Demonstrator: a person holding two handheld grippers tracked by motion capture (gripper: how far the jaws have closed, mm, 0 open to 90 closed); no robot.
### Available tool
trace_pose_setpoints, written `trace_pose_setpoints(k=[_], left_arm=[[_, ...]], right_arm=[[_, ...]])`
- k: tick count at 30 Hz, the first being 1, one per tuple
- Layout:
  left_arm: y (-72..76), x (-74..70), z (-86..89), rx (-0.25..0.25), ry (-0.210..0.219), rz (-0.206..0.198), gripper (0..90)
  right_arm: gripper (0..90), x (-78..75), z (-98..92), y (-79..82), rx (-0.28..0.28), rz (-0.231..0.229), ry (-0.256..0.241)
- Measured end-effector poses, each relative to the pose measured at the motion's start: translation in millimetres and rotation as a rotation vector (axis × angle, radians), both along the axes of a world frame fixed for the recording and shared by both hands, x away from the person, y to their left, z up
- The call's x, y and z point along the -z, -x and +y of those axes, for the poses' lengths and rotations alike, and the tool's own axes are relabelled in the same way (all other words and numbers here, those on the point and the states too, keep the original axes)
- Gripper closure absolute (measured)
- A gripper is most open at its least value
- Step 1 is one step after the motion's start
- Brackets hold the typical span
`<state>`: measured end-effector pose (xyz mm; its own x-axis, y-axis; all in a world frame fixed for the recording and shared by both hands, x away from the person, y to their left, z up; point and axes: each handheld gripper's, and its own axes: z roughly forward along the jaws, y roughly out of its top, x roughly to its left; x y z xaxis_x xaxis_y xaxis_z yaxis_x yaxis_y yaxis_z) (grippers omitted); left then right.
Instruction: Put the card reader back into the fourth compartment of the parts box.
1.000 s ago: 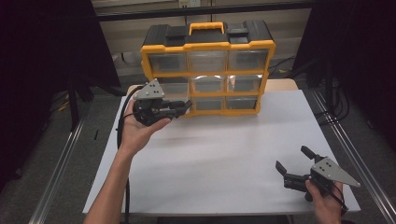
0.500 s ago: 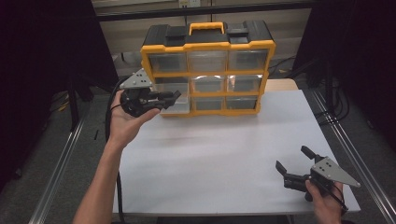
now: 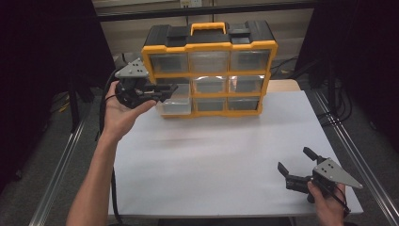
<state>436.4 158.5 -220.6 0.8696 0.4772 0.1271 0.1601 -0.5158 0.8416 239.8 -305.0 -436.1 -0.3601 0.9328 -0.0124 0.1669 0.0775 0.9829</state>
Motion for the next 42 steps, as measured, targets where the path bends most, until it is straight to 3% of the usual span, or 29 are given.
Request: trace_pose_setpoints(k=[8,21,23,32,42], left_arm=[[-13.2,-1.2,0.5,-0.009,-0.025,0.015,73.9],[-41.7,-1.3,-6.2,-0.043,-0.113,0.056,73.8],[-45.7,0.3,-10.4,-0.046,-0.149,0.059,73.8],[-66.5,11.8,-19.3,-0.058,-0.208,0.108,73.8],[-83.5,30.4,-24.1,-0.07,-0.244,0.169,73.8]], right_arm=[[0.2,0.2,-0.2,-0.3,0.001,0.001,0.001],[0.2,0.2,-0.1,-0.2,0.001,0.005,0.001],[0.2,0.2,-0.1,-0.2,0.001,0.005,0.0],[0.2,0.1,-0.5,0.2,-0.002,0.006,0.0],[0.1,0.7,0.1,-0.8,-0.004,0.009,-0.001]])
